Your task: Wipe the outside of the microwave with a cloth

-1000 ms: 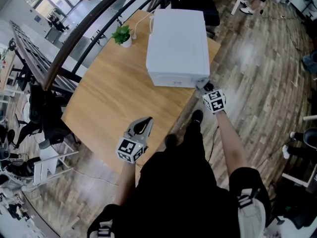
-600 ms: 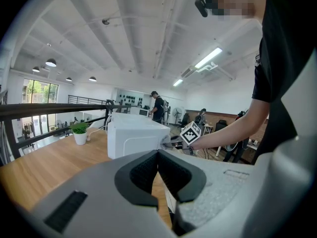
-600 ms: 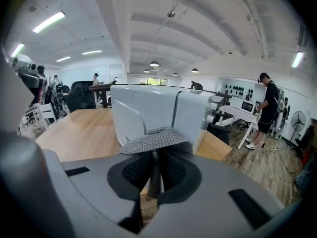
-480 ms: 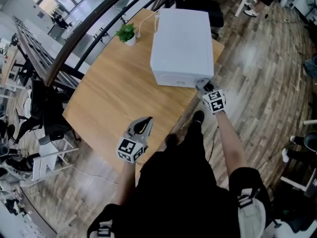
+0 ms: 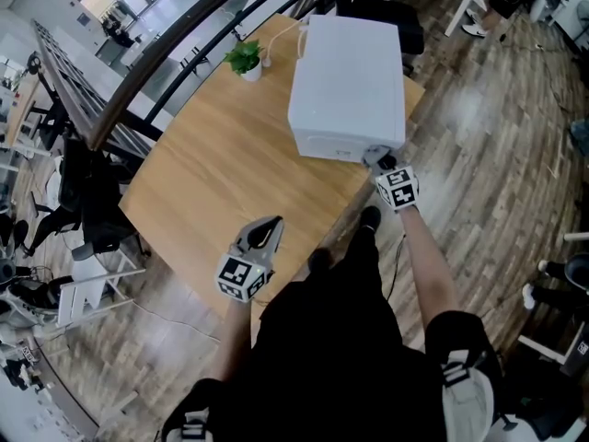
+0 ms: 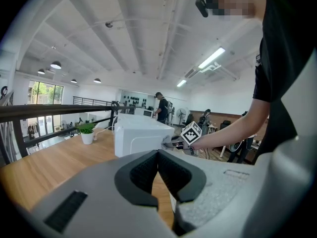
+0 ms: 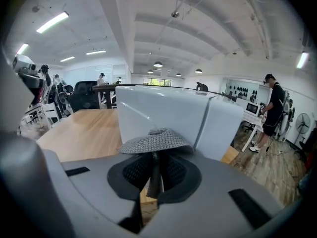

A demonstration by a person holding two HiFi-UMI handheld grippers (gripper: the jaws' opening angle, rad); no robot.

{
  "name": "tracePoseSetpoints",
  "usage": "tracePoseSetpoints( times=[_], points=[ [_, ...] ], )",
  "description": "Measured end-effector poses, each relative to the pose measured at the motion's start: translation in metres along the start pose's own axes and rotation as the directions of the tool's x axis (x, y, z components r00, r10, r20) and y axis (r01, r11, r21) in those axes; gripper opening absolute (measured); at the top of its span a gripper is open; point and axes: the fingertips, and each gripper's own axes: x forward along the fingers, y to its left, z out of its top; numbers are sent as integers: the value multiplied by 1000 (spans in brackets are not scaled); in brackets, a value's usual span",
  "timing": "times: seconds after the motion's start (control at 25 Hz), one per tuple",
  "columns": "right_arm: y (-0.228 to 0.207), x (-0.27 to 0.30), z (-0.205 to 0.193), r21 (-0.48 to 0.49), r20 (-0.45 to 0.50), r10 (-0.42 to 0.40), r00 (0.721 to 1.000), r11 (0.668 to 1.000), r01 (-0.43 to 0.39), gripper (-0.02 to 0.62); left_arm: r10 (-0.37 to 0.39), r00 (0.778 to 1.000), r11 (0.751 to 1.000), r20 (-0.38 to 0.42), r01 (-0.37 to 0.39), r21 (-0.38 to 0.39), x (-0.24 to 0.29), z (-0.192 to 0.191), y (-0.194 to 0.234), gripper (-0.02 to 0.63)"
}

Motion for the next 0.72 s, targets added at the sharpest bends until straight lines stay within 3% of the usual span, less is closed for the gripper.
tracePoseSetpoints(
  times=[0.72],
  points=[
    [40, 37, 18, -29, 9, 60, 998, 998, -60, 18, 77, 997, 997, 18, -77, -11, -33, -3, 15, 2]
  ],
)
